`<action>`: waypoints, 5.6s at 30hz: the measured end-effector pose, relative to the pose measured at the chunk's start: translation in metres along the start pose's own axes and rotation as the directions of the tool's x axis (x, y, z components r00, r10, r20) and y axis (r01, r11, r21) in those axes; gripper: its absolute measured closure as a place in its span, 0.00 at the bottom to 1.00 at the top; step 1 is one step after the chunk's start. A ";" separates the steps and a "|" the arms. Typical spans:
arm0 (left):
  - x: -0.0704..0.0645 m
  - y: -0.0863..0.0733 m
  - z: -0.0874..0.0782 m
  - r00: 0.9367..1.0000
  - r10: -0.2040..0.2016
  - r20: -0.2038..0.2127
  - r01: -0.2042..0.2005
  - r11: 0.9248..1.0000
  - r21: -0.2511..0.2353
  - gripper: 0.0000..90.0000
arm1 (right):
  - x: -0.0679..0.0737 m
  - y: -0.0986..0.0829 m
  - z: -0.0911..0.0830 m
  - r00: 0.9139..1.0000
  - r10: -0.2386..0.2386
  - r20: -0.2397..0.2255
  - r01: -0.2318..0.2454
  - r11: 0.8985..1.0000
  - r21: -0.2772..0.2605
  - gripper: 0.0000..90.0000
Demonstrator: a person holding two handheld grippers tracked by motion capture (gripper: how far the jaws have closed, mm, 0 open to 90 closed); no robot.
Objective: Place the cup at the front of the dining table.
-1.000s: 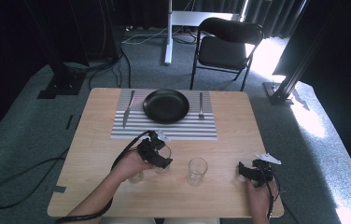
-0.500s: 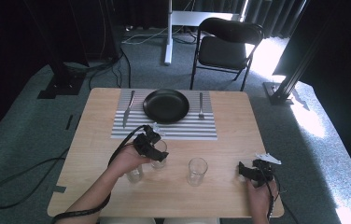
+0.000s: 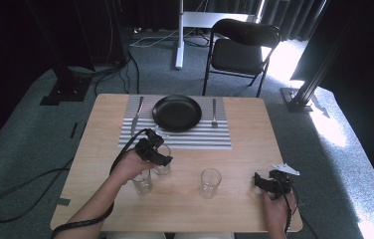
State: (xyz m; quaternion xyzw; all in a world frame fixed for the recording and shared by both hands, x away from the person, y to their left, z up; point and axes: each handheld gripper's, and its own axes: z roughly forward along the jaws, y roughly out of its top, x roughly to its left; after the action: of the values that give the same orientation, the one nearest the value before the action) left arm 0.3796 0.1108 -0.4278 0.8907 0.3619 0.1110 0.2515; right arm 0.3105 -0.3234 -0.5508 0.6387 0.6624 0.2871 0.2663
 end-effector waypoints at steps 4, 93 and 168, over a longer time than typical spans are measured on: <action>0.011 0.001 -0.001 0.999 -0.039 0.002 0.039 0.999 -0.004 0.32 | 0.000 0.000 0.000 1.000 0.001 0.000 -0.001 1.000 0.000 0.13; 0.136 0.044 0.046 0.943 -0.285 -0.174 0.268 0.957 -0.113 0.32 | 0.000 0.000 0.000 1.000 0.005 0.002 -0.005 1.000 0.000 0.13; 0.115 -0.070 0.032 0.918 -0.342 -0.203 0.322 0.939 -0.123 0.20 | 0.000 0.000 0.000 1.000 0.005 0.003 -0.005 1.000 0.001 0.13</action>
State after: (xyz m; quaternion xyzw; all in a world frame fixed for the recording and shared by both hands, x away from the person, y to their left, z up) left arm 0.4322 0.2221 -0.4905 0.7866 0.5284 0.1810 0.2632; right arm 0.3106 -0.3235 -0.5508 0.6406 0.6607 0.2867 0.2663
